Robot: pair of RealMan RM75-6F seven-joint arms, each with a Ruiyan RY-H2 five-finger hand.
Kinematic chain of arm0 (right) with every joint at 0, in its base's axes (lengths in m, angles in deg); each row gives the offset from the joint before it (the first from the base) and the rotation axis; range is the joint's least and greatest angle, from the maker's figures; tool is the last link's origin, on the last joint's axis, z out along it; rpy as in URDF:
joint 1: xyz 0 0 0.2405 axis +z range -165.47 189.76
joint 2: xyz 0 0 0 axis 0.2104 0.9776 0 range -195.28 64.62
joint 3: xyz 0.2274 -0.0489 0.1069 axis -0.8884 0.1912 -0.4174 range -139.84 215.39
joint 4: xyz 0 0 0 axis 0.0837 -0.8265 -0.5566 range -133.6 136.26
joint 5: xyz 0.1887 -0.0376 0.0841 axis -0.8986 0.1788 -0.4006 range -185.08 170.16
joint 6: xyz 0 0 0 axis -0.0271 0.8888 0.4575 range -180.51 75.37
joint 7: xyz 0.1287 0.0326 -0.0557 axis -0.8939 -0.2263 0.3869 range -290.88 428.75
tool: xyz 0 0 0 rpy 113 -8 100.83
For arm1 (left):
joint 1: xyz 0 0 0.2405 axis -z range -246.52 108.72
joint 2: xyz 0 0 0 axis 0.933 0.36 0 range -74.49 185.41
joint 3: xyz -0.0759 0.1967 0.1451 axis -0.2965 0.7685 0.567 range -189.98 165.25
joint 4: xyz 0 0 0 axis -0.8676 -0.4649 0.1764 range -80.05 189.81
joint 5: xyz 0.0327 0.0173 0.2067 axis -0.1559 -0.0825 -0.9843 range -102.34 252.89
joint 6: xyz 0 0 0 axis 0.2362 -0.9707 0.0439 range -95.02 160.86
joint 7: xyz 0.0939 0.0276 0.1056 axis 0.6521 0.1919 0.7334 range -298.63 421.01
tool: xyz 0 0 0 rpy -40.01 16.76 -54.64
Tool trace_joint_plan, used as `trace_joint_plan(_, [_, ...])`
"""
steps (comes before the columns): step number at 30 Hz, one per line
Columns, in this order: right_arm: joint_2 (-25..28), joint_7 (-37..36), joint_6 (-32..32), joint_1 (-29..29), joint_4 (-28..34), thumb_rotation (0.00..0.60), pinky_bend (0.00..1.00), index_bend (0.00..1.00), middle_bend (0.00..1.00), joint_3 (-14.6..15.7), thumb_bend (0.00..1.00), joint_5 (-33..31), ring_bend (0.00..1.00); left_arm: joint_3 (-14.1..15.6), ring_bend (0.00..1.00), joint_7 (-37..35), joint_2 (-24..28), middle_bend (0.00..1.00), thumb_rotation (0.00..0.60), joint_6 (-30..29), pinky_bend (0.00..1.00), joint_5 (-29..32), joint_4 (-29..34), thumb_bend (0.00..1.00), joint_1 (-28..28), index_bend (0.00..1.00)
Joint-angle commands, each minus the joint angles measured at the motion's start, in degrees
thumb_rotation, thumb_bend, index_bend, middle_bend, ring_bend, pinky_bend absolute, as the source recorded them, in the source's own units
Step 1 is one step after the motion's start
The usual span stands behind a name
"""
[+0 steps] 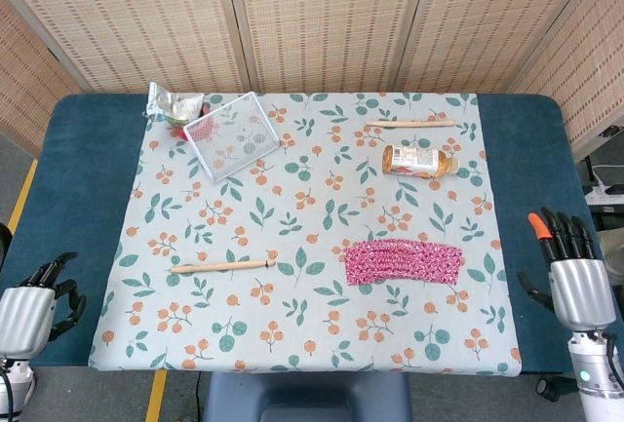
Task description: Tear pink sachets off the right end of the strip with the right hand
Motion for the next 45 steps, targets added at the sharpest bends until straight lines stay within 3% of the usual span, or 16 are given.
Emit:
trace_joint_plan(1, [2.39, -2.85, -4.95, -0.12, 2.45, 0.600, 0.07, 0.00, 0.01, 1.50, 0.21, -0.16, 0.00, 0.83, 0.33, -3.29, 1.12, 0.23, 0.600, 0.88, 0.58, -0.80, -0.39, 0.40, 0.39, 0.01])
trace_joint_plan(15, [5.17, -6.00, -8.88, 0.87, 4.68, 0.600, 0.08, 0.00, 0.02, 3.42, 0.23, 0.85, 0.00, -0.43, 0.33, 2.06, 0.17, 0.25, 0.600, 0.38, 0.59, 1.89, 0.20, 0.40, -0.21, 0.01])
trace_joint_plan(18, [5.48, -6.02, -8.66, 1.02, 4.63, 0.600, 0.17, 0.00, 0.20, 3.66, 0.37, 1.82, 0.12, -0.70, 0.33, 2.78, -0.19, 0.25, 0.600, 0.31, 0.59, 2.27, 0.24, 0.40, -0.22, 0.01])
trace_joint_plan(22, [5.58, -5.99, -9.31, 1.08, 4.86, 0.600, 0.51, 0.00, 0.64, 4.22, 0.57, 2.04, 0.57, -0.53, 0.33, 2.35, -0.11, 0.25, 0.600, 0.78, 0.59, 2.11, 0.26, 0.40, -0.04, 0.01])
trace_joint_plan(26, [6.75, -4.11, -13.62, 2.15, 5.98, 0.600, 0.63, 0.03, 0.83, 5.28, 0.70, 0.79, 0.75, -0.39, 0.33, 1.94, 0.12, 0.25, 0.600, 0.87, 0.59, 2.01, 0.29, 0.40, -0.08, 0.01])
trace_joint_plan(34, [8.06, -0.22, -28.61, 8.66, 9.31, 0.600, 0.67, 0.03, 0.88, 3.55, 0.93, -8.71, 0.79, -0.66, 0.33, 1.29, 0.28, 0.25, 0.600, 1.24, 0.59, 2.63, 0.63, 0.40, 0.01, 0.01])
trace_joint_plan(39, [7.15, 5.00, -36.11, 12.91, 10.92, 0.600, 0.67, 0.03, 0.88, 2.18, 0.97, -16.53, 0.79, -0.68, 0.33, 1.32, 0.24, 0.25, 0.600, 1.86, 0.59, 3.12, 0.48, 0.40, 0.15, 0.01])
trace_joint_plan(45, [4.36, 9.76, -40.82, 16.56, 11.56, 0.600, 0.67, 0.05, 0.88, 2.20, 0.97, -22.13, 0.79, -0.74, 0.34, 1.00, 0.45, 0.26, 0.600, 2.22, 0.59, 3.61, 0.69, 0.40, 0.17, 0.01])
